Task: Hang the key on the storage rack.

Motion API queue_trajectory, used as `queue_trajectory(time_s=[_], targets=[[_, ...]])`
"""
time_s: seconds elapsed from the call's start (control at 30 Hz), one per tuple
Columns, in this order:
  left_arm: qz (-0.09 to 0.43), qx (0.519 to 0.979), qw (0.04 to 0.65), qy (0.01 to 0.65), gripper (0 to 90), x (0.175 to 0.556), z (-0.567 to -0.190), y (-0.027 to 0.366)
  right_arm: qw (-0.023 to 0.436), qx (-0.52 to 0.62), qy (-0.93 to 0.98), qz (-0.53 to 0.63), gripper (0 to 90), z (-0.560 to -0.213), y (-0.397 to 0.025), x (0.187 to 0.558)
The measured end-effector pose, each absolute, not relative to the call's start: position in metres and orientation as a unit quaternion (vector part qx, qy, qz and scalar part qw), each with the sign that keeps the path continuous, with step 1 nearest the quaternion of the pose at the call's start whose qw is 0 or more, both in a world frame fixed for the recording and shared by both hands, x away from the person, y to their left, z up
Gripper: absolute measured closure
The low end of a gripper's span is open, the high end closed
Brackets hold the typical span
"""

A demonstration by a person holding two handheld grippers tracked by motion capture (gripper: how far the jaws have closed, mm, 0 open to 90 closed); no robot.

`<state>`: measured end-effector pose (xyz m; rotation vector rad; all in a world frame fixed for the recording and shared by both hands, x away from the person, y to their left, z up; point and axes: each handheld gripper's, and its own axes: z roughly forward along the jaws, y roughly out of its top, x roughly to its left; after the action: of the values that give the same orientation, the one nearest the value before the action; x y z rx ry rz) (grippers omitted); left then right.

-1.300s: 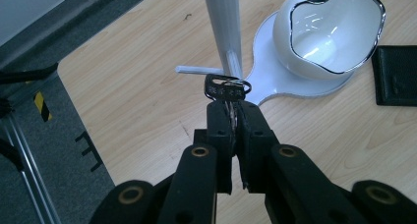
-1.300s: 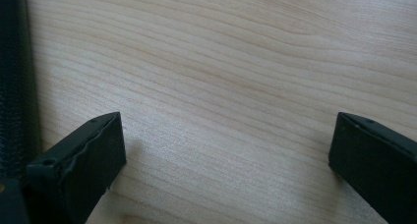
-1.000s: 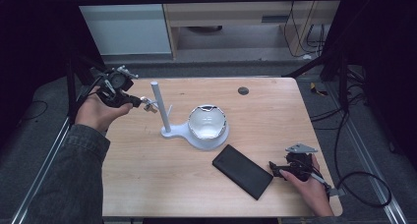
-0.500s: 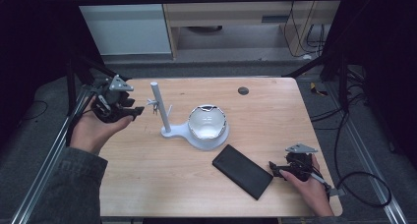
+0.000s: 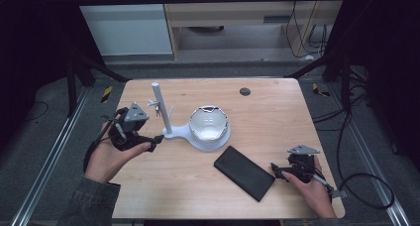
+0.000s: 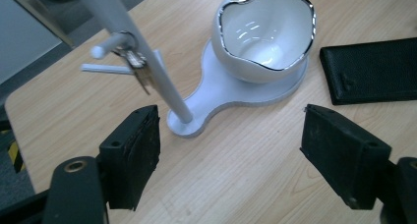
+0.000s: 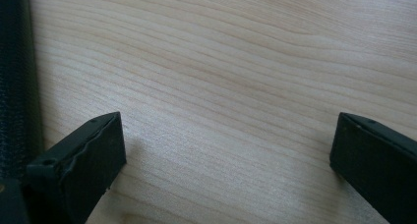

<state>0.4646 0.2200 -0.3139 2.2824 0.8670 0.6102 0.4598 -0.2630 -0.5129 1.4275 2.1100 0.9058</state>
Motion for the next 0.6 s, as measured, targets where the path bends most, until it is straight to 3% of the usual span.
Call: queue_trajectory(time_s=[0.6], targets=[[0.171,0.892,0.317,0.274,24.0,0.465,-0.373,0.150,0.221,0.513,0.763,0.326,0.6,-0.513,-0.263,0.460]])
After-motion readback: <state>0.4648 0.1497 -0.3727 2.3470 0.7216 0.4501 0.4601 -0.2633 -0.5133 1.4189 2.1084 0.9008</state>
